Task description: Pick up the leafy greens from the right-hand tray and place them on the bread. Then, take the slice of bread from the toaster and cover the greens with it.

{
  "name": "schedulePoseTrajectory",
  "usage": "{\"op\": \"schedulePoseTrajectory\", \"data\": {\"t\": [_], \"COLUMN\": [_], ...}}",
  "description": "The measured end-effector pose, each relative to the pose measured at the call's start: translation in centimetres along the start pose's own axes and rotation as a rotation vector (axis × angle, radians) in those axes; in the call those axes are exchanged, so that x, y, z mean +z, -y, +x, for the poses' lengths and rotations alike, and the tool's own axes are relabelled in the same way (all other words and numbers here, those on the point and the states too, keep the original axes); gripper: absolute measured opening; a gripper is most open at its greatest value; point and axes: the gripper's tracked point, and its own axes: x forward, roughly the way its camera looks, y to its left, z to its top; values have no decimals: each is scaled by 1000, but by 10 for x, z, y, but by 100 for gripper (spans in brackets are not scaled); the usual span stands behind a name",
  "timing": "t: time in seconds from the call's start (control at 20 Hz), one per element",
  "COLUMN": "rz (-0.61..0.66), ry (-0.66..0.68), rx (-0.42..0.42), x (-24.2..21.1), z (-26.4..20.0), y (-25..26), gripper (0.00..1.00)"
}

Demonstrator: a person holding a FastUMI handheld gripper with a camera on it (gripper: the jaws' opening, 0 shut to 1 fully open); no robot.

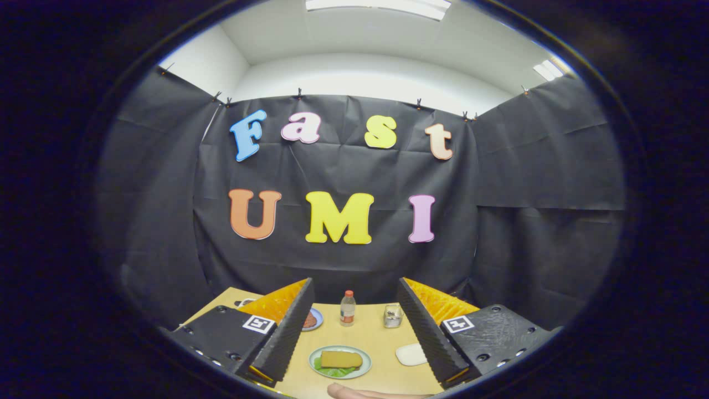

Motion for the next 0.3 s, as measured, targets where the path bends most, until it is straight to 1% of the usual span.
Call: {"op": "schedulePoseTrajectory", "data": {"t": [0.15, 0.3], "rz": [-19, -21], "ry": [-10, -19], "rx": [20, 18], "x": [-12, -20], "z": [-9, -10], "y": [-2, 0], "gripper": [94, 96]}}
